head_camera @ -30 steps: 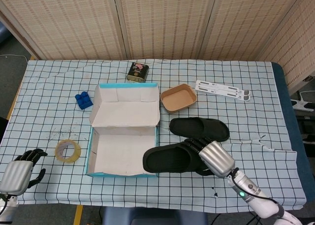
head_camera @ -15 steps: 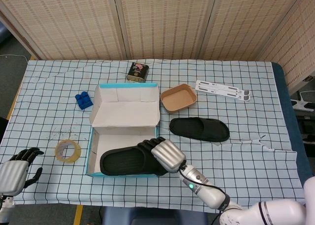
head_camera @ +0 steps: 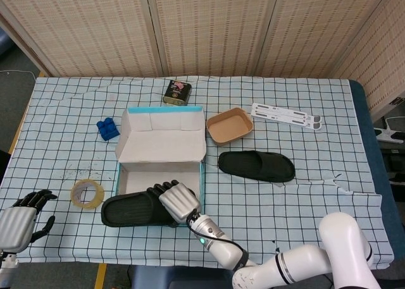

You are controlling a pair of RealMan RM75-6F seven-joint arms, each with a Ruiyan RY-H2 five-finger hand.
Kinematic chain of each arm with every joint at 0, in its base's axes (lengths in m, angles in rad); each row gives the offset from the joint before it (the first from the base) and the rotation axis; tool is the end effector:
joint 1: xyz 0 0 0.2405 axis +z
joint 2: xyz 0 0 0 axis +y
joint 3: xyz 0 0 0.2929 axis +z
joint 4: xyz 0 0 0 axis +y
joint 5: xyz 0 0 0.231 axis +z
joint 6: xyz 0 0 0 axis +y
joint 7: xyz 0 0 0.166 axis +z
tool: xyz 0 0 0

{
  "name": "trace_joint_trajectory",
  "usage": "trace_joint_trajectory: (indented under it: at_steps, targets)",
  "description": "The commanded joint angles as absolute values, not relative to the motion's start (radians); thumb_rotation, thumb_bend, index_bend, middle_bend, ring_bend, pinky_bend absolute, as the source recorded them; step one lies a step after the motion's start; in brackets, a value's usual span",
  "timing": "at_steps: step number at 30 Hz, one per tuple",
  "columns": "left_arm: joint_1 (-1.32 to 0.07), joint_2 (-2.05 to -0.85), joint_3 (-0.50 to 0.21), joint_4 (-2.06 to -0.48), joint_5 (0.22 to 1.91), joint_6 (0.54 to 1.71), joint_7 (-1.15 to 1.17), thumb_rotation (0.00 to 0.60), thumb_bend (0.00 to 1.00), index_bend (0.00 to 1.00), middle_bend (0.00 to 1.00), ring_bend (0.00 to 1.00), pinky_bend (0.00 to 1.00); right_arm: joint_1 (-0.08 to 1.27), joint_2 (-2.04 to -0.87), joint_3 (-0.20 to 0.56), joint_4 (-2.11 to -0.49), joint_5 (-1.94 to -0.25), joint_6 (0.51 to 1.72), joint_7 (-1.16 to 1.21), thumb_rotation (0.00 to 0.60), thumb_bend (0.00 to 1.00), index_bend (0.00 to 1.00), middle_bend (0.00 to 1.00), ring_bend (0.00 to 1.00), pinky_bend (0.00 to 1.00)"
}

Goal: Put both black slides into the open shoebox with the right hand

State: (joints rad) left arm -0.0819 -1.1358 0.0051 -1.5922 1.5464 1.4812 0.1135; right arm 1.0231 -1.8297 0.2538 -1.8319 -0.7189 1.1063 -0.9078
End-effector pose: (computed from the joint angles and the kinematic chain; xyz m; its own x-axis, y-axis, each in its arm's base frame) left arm -0.3538 0.1936 0.1397 0.5054 0.0555 0.8611 0.8626 -0.0571 -0.5027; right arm 0.0266 -0.2942 -0.1212 0.4841 -0.3513 0.8014 -0.7751 -0.5972 0.2064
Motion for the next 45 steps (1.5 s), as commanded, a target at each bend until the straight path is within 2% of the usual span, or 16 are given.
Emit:
trace_joint_trajectory:
  at_steps: [1,16,34,45]
  targets:
    - [-0.084,-1.137,0.005,-1.591,1.544,1.477,0.115,0.600,0.38,0.31,0.24,0.24,0.42,1.026,-1.829,0.261,-1.822,-0.716,1.114,-0.895,0.600,0.08,0.55,0.47,0.36,0.35]
    - [-0.086,-1.141,0.007,-1.594,1.543,1.469,0.128,0.600,0.38,0.31,0.24,0.24,0.42,1.037,-1.796,0.308,-1.829,-0.703,1.131,-0.822,0.600,0.08,0.55,0.47,0.36,0.35]
    - [-0.086,-1.138,0.007,-1.594,1.544,1.470,0.119,0.600,0.38,0.31,0.24,0.24,0.42,1.041,-1.825,0.234,-1.685,-0.690,1.064,-0.754,0.600,0.08,0.55,0.47,0.36,0.35]
    - [-0.087,-1.139,0.008,-1.594,1.546,1.466,0.122,0.600,0.38,0.31,0.24,0.24,0.42,1.049,-1.814,0.186,-1.685,-0.625,1.074,-0.822,0.600,0.08,0.55,0.47,0.36,0.35]
